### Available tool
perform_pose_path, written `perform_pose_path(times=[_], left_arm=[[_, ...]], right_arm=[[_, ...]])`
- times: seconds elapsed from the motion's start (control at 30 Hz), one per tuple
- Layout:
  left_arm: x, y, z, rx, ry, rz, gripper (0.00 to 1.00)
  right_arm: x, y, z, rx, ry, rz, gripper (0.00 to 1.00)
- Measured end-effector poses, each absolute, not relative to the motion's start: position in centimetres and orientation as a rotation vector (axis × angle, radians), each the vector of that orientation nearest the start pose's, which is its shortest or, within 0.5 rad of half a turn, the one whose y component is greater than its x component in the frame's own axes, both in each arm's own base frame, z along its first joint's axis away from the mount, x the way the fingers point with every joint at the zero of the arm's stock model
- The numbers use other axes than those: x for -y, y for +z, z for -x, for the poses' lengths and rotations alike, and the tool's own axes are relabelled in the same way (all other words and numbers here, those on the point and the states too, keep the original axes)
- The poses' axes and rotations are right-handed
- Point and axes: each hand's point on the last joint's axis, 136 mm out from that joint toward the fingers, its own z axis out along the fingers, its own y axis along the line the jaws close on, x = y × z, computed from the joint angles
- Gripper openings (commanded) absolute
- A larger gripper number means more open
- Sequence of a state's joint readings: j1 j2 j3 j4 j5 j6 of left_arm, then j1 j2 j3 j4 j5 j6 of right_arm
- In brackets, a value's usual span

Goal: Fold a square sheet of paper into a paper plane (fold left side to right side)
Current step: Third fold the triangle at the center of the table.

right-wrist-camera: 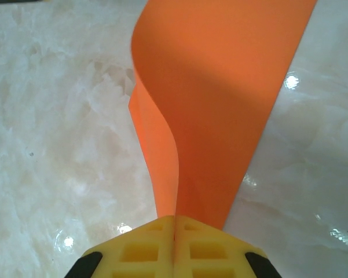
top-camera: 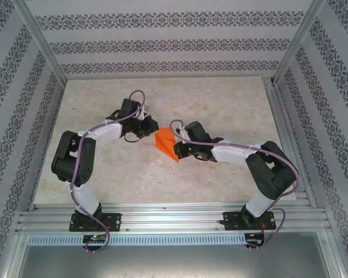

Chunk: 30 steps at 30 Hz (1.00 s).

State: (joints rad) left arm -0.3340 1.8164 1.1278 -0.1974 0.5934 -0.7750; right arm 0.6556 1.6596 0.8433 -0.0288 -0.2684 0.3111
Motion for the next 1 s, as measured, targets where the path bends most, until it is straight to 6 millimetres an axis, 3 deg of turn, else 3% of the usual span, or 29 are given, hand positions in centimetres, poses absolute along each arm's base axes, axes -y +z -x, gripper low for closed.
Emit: perform_pose_path(times=[0.13,0.23,0.4,0.53,0.6,0.73,0.87,1.0], left_arm=[[23.9,5.9,-38.8,-2.674,-1.176,0.354,0.06],[23.7,5.0,-38.5,-2.688,-1.177,0.386,0.19],[23.7,5.7,-38.7,-2.663,-1.184,0.384,0.32],[23.4,7.9,-38.7,-2.611,-1.190,0.355,0.38],[23.2,9.0,-38.7,-2.582,-1.192,0.345,0.36],[22.4,9.8,-38.2,-2.558,-1.182,0.357,0.18],[21.7,7.6,-36.4,-2.601,-1.168,0.405,0.06],[21.4,5.2,-35.2,-2.653,-1.167,0.465,0.01]], right_arm=[[-28.9,6.0,-29.9,-2.463,0.767,0.557,0.00],[-29.0,6.0,-29.8,-2.464,0.772,0.559,0.00],[-29.0,6.0,-29.8,-2.465,0.772,0.559,0.00],[-29.0,6.0,-29.8,-2.464,0.772,0.559,0.00],[-29.0,6.0,-29.8,-2.464,0.775,0.561,0.00],[-29.0,6.0,-29.8,-2.464,0.776,0.561,0.00],[-29.1,6.1,-29.7,-2.466,0.786,0.560,0.00],[-29.1,6.1,-29.6,-2.467,0.794,0.562,0.00]])
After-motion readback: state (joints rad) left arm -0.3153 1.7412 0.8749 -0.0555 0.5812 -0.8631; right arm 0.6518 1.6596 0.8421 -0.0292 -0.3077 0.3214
